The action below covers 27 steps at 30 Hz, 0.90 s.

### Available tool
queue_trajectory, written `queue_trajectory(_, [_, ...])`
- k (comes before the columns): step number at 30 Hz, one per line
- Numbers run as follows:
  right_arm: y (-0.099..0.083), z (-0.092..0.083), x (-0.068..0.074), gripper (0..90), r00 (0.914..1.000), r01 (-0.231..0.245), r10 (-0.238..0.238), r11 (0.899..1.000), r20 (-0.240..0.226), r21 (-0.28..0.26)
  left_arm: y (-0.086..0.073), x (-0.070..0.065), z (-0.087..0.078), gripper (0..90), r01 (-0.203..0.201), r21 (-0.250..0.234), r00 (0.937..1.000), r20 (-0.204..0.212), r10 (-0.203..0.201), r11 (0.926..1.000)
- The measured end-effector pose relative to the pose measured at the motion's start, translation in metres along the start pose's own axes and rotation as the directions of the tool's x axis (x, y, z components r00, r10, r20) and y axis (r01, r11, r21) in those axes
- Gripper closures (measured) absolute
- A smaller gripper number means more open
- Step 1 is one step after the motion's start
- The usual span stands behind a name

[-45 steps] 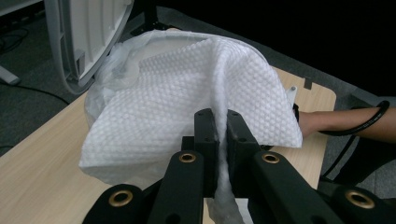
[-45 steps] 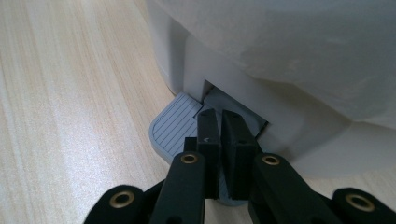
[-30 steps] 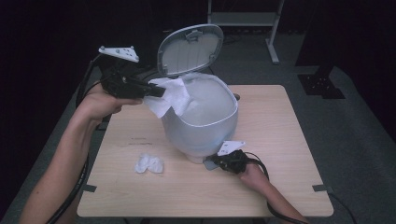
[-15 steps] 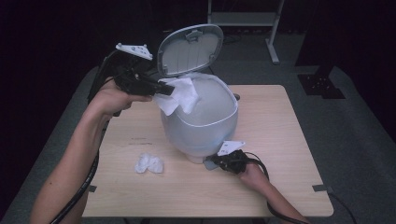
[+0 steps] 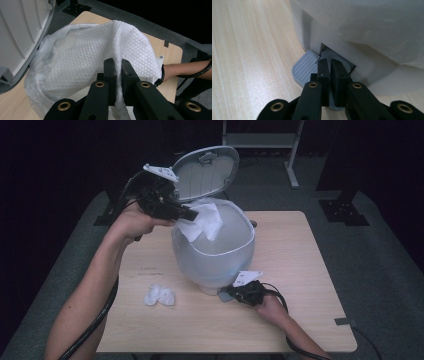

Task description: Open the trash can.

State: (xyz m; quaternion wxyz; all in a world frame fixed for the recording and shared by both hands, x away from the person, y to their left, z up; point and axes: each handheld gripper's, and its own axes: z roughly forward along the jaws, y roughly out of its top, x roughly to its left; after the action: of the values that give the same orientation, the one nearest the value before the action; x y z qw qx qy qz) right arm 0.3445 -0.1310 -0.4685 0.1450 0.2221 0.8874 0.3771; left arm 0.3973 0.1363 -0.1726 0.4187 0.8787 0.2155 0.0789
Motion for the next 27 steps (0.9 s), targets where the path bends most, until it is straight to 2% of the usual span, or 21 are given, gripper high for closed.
queue_trajectory(10, [0.0, 0.0, 0.0, 85.6, 1.0, 0.0, 0.0, 1.0, 0.001, 0.0, 0.002, 0.006, 0.018, 85.1, 0.012, 0.028, 0.9999, 0.01, -0.012, 0.9995])
queue_trajectory(19, [0.0, 0.001, 0.0, 85.6, 1.0, -0.004, 0.004, 1.0, 0.003, -0.003, 0.005, 0.008, 0.034, 84.4, 0.006, 0.049, 0.9998, 0.017, -0.007, 0.9988])
queue_trajectory(23, [0.0, 0.001, 0.0, 85.6, 1.0, -0.005, 0.005, 1.0, 0.003, -0.002, 0.005, 0.008, 0.039, 82.1, -0.002, 0.062, 1.0, 0.004, 0.001, 0.9981])
queue_trajectory(25, [0.0, 0.001, 0.0, 85.6, 1.0, -0.006, 0.006, 1.0, 0.004, -0.003, 0.005, 0.008, 0.042, 77.1, 0.004, 0.067, 1.0, -0.002, -0.004, 0.9978])
queue_trajectory(27, [0.0, 0.001, 0.0, 85.6, 1.0, -0.006, 0.006, 1.0, 0.003, -0.002, 0.005, 0.008, 0.043, 75.7, 0.002, 0.071, 1.0, -0.003, -0.002, 0.9974])
